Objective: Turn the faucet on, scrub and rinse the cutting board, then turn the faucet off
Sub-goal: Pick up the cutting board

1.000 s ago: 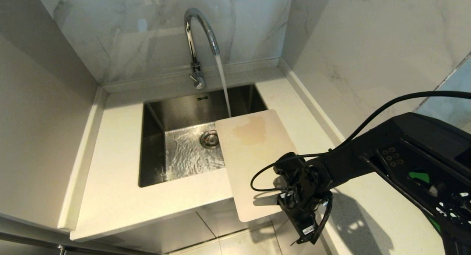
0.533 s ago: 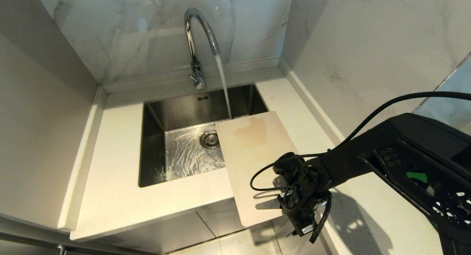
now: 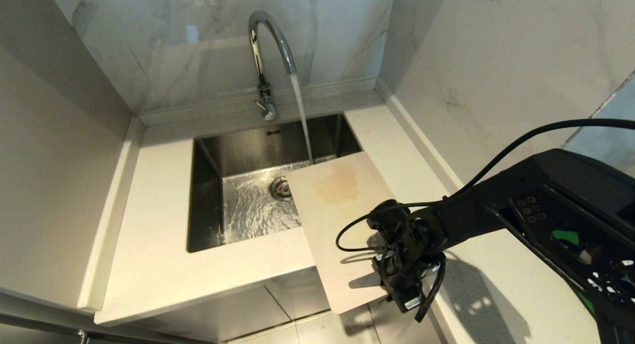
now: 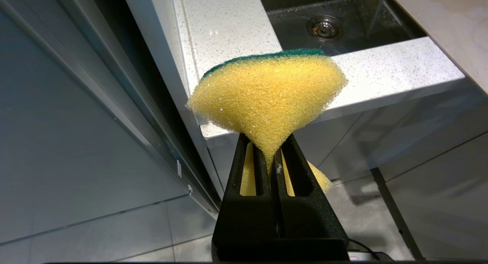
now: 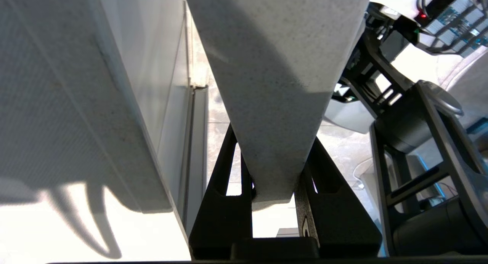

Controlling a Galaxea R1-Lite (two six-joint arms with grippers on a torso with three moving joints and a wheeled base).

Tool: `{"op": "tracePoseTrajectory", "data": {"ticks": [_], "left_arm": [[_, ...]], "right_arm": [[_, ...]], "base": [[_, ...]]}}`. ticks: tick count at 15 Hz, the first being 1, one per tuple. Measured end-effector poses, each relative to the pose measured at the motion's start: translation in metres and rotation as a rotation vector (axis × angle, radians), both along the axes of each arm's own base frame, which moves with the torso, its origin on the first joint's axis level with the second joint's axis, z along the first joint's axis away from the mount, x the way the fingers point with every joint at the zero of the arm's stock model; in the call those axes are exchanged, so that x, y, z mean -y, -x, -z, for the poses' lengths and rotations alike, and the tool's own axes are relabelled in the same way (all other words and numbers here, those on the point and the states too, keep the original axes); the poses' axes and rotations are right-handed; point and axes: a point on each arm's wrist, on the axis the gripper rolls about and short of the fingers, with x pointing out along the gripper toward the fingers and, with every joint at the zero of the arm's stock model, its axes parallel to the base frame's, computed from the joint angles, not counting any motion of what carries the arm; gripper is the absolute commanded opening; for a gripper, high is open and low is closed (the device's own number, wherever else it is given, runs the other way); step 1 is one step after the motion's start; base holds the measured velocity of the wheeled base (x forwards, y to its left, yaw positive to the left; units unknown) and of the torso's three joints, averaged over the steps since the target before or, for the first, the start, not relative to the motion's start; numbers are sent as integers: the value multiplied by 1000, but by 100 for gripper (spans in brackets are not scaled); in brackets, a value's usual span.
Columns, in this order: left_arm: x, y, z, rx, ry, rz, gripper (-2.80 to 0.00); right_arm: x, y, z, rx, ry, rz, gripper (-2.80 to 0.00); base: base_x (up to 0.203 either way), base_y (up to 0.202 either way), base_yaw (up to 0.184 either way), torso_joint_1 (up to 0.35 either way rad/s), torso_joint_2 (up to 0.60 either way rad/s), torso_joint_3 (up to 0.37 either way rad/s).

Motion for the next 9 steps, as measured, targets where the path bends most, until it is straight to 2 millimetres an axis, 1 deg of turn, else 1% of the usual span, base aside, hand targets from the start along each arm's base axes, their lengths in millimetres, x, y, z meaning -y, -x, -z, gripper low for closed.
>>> {"op": "tracePoseTrajectory", "data": {"ticks": [2, 3, 5, 9], "left_arm": [[0, 0, 0, 0, 0, 0, -280], [0, 0, 0, 0, 0, 0, -280], [0, 0, 0, 0, 0, 0, -280], [0, 0, 0, 0, 0, 0, -280]], "right_arm": [[0, 0, -11, 22, -8, -2, -280], [0, 0, -21, 39, -14, -3, -280], [1, 2, -44, 68, -24, -13, -280], [8, 19, -89, 107, -25, -43, -280]], "base": [[0, 0, 0, 0, 0, 0], [0, 0, 0, 0, 0, 0], [0, 0, 0, 0, 0, 0], [0, 0, 0, 0, 0, 0]]}}
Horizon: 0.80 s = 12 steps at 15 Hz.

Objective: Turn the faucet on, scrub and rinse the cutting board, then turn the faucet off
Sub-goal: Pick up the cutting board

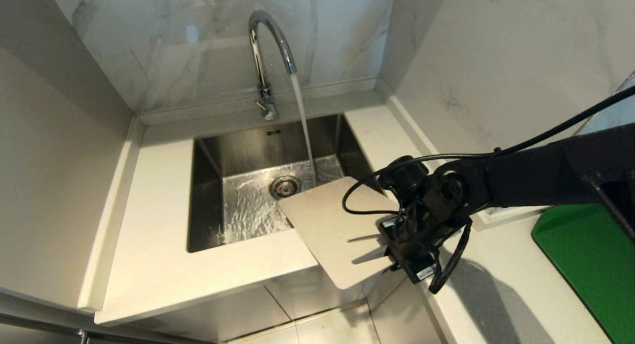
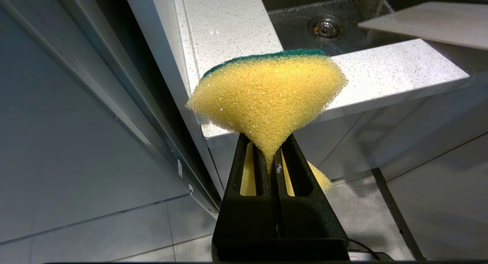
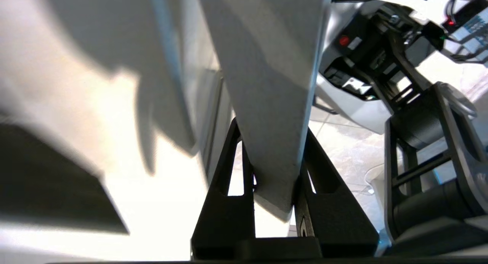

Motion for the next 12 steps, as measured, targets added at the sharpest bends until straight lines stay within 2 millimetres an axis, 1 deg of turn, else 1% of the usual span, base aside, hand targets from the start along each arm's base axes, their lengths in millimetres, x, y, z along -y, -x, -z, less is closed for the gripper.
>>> {"op": "tracePoseTrajectory", "data": {"ticks": [2, 6, 9, 12], "left_arm": [[0, 0, 0, 0, 0, 0, -280], [0, 0, 0, 0, 0, 0, -280], [0, 0, 0, 0, 0, 0, -280], [0, 0, 0, 0, 0, 0, -280]], "right_arm": [[6, 11, -20, 32, 9, 3, -280], [18, 34, -50, 96, 104, -42, -280], [26, 50, -67, 130, 171, -176, -280], [31, 59, -78, 176, 233, -305, -280]], "base": [[0, 0, 0, 0, 0, 0], [0, 0, 0, 0, 0, 0], [0, 0, 0, 0, 0, 0], [0, 0, 0, 0, 0, 0]]}}
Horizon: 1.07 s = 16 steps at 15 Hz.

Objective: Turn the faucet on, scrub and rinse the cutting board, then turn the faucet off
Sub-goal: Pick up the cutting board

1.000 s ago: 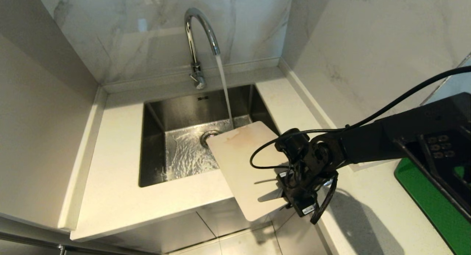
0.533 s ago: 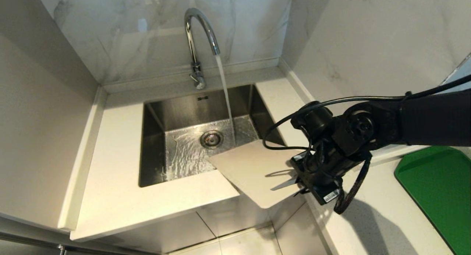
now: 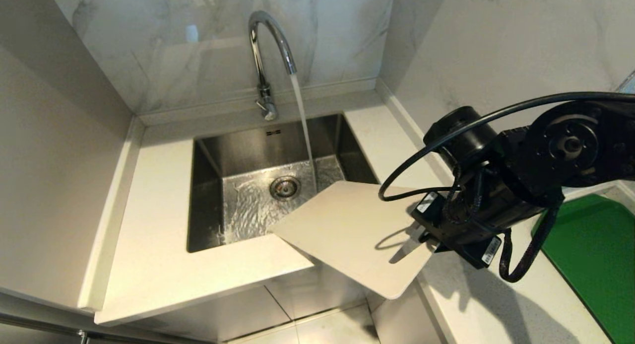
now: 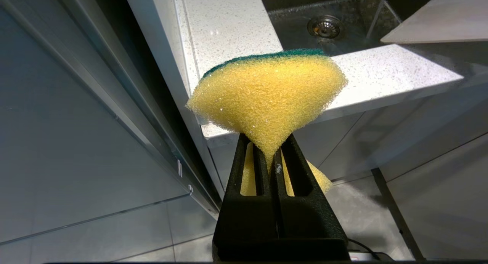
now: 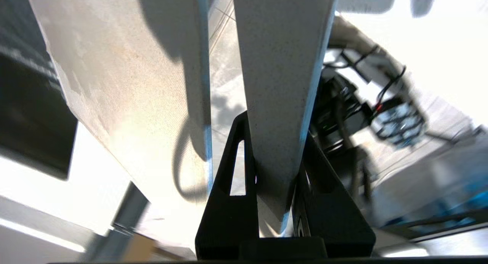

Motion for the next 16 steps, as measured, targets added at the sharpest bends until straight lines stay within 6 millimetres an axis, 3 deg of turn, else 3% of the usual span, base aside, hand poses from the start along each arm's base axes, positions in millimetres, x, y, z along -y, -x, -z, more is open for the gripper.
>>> {"op": "tracePoseTrajectory", "data": {"ticks": [16], "left_arm": [[0, 0, 0, 0, 0, 0, -280]], "right_arm": [[22, 21, -29, 94, -1, 5, -280]], "base": [[0, 0, 0, 0, 0, 0]]}}
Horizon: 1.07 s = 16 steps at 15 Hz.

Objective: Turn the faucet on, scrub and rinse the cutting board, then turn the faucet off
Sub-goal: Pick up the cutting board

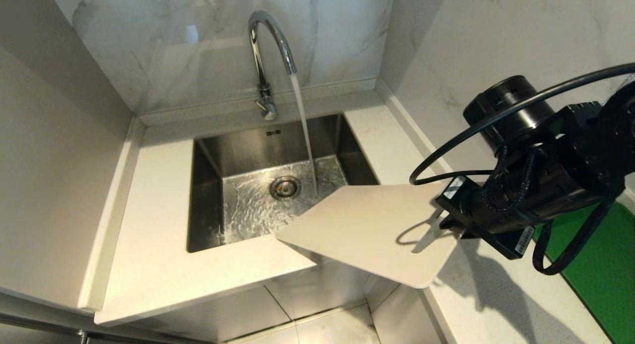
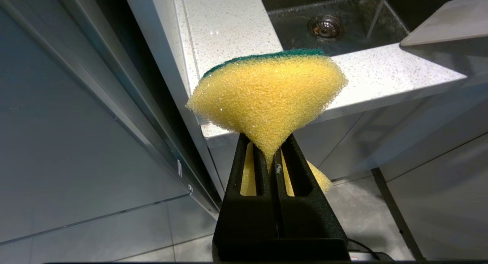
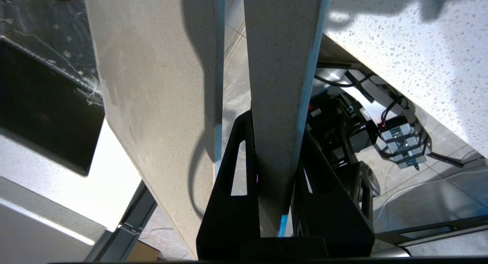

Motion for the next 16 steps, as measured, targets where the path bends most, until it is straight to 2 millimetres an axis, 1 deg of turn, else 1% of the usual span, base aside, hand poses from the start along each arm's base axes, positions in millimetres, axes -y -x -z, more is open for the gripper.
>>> {"op": "tracePoseTrajectory", "data": {"ticks": [4, 6, 16], "left_arm": [[0, 0, 0, 0, 0, 0, -280], [0, 0, 0, 0, 0, 0, -280], [0, 0, 0, 0, 0, 0, -280]], "right_arm": [[4, 11, -13, 29, -12, -1, -280], [4, 12, -20, 54, -23, -1, -280], [7, -8, -61, 201, -86, 25, -280]], "base": [[0, 0, 0, 0, 0, 0], [0, 0, 0, 0, 0, 0], [0, 0, 0, 0, 0, 0]]}}
